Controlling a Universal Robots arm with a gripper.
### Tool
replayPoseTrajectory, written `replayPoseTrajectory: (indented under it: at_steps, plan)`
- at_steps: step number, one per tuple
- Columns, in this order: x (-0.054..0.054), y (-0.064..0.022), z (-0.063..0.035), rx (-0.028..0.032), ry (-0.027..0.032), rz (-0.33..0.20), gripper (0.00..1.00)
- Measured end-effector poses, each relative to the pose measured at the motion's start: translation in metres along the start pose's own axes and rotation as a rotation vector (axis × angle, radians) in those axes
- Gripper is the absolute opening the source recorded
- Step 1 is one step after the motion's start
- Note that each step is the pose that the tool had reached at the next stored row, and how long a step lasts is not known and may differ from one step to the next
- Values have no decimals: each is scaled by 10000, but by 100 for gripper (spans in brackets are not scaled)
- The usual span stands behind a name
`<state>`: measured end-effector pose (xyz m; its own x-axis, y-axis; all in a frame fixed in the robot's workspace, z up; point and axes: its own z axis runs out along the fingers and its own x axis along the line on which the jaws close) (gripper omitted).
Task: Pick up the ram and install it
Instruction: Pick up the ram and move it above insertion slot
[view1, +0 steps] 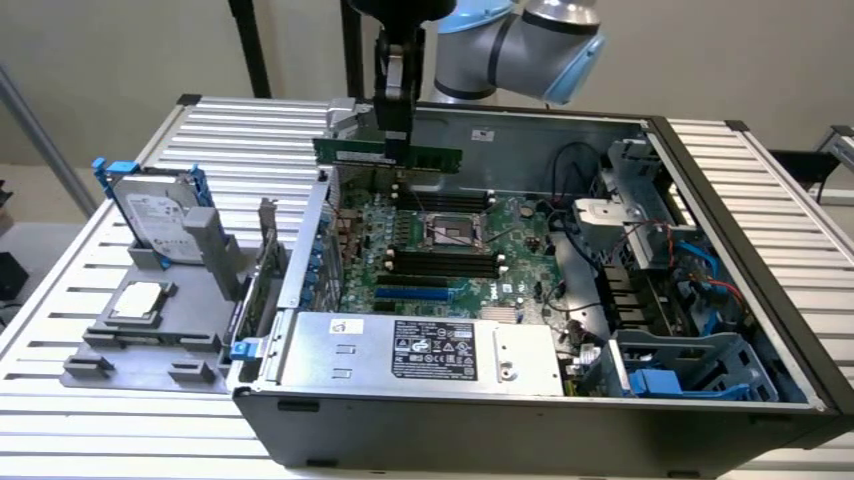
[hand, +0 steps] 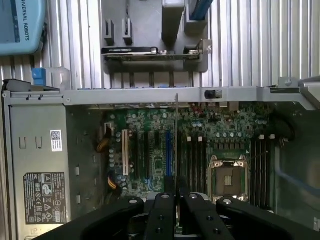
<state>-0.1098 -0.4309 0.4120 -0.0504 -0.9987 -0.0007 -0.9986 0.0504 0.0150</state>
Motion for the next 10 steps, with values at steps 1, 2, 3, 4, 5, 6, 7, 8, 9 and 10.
replayPoseTrajectory:
  at_steps: [1,2,3,4,5,6,7,8,9,10]
  plan:
    - [-26,-36,18,1,-2,-1,13]
    - [-47,-76,34,0,1,0,13]
    - [-67,-116,52,0,0,-1,13]
    - [-87,-156,70,1,-1,-1,13]
    - [-108,-198,87,0,0,-1,13]
    - [-127,-237,105,1,-1,-1,13]
    - [-147,-277,122,0,-1,-1,13]
    - [-166,-317,140,0,0,-1,13]
    - [-186,-358,158,0,0,-2,13]
    - [-205,-399,175,0,-1,-2,13]
